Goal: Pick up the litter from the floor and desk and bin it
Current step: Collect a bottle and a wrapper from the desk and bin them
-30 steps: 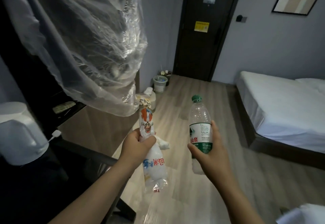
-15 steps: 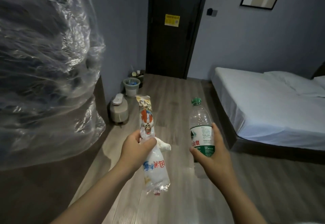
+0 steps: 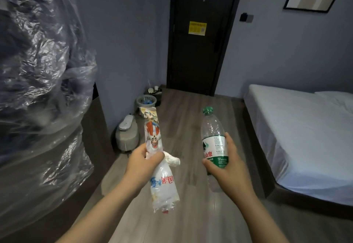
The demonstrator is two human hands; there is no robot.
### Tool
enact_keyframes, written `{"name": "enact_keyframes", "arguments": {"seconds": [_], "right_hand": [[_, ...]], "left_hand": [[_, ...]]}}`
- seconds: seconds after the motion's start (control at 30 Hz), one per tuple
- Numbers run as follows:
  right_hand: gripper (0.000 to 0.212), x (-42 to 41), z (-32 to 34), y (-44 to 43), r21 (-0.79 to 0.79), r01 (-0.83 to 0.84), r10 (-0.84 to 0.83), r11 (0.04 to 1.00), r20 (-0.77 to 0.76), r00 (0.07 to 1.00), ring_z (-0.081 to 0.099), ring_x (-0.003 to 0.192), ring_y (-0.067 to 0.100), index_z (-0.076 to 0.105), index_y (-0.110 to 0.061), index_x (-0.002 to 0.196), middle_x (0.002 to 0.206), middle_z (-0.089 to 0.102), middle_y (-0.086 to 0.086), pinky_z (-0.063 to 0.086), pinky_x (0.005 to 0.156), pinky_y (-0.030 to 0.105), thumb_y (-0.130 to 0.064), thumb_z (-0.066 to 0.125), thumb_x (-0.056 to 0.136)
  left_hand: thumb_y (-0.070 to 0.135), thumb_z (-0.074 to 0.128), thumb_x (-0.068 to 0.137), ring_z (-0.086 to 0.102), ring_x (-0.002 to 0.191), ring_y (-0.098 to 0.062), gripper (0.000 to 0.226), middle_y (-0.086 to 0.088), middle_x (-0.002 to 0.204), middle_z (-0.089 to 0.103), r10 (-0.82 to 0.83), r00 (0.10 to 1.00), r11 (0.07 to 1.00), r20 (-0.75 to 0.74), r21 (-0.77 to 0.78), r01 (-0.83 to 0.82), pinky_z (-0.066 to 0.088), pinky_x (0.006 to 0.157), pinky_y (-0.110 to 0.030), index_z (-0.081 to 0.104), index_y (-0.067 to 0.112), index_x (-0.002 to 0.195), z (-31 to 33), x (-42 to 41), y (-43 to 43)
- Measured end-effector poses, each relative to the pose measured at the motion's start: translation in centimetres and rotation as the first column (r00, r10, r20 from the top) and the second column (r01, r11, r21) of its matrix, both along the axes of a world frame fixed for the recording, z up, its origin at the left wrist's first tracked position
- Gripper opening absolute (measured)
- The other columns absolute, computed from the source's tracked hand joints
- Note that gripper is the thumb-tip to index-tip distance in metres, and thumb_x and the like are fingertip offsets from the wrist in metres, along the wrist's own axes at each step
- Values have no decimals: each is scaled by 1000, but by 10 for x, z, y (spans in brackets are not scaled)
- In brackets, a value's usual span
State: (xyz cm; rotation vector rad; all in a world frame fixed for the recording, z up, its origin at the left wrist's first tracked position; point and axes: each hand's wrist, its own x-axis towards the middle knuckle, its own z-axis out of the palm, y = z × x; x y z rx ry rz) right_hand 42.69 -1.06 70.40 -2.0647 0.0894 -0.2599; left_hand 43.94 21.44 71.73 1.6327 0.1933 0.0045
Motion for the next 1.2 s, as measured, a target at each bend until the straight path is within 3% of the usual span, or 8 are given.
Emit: {"name": "enact_keyframes", "arguments": {"seconds": [0.13, 0.37, 0.57, 0.67, 0.73, 0.8, 1.0, 1.2], "right_hand": [[99, 76, -6, -2, 8, -51, 52, 999, -39, 998, 60, 111, 16, 12, -49, 147, 135, 50, -8, 54, 91, 42, -33, 76, 74], [100, 221, -17, 15, -28, -78, 75, 997, -76, 994, 59, 108, 13, 11, -50, 147, 136, 47, -7, 55, 89, 41, -35, 77, 73], [101, 344, -14, 31, -34, -46, 42, 998, -112, 993, 59, 108, 13, 12, -46, 149, 138, 47, -6, 55, 90, 40, -34, 78, 74], [100, 398, -22, 28, -17, -37, 34, 999, -141, 989, 61, 103, 10, 13, -45, 149, 137, 47, -6, 56, 76, 24, -33, 77, 75], [98, 432, -29, 25, -11, -30, 28, 999, -149, 988, 62, 95, 5, 15, -44, 149, 133, 50, -6, 50, 59, 10, -30, 77, 75], [97, 469, -36, 21, 9, -23, 24, 1000, -149, 989, 62, 90, 2, 17, -42, 149, 129, 52, -4, 46, 54, 5, -26, 78, 75], [95, 591, -48, 0, 54, -78, 85, 995, -140, 986, 64, 81, 2, 19, -39, 149, 116, 56, -9, 47, 53, 8, -20, 76, 77], [94, 712, -43, -23, 58, -179, 186, 982, -148, 971, 63, 81, -4, 19, -39, 150, 107, 55, -23, 47, 55, 7, -22, 76, 77]], "left_hand": [[26, 60, 63, 69, 75, -26, 31, -12, 81, 72, 46, 999, 999, -3, 11, -46, 56, 70, -39, 67, 7, 87, -5, 67, -2], [24, 65, 70, 70, 69, -17, 20, -3, 77, 73, 70, 998, 998, 8, -4, -70, 55, 62, -30, 67, 12, 87, -18, 211, 19], [24, 66, 73, 70, 73, -21, 21, -6, 80, 72, 8, 999, 999, -49, 36, -6, 56, 61, -30, 67, 12, 89, -17, 346, 40], [9, 63, 83, 68, 60, -8, 5, -4, 77, 71, 20, 998, 997, -56, 73, -16, 50, 48, -16, 66, 10, 87, -24, 405, 39], [10, 63, 83, 67, 60, -7, 5, -2, 77, 72, 20, 998, 994, -62, 109, -13, 49, 48, -14, 67, 11, 86, -30, 440, 36], [12, 64, 82, 68, 64, -9, 6, -2, 78, 73, 19, 996, 990, -85, 142, -6, 51, 52, -17, 68, 12, 86, -35, 475, 33], [9, 63, 83, 71, 73, -24, 5, -8, 79, 74, 70, 990, 988, -120, 144, -53, 57, 70, -39, 68, 8, 86, -50, 581, 16], [10, 63, 84, 71, 64, -16, 5, -4, 73, 74, 135, 981, 980, -142, 163, -111, 52, 54, -24, 67, 8, 85, -48, 678, 6]]}}
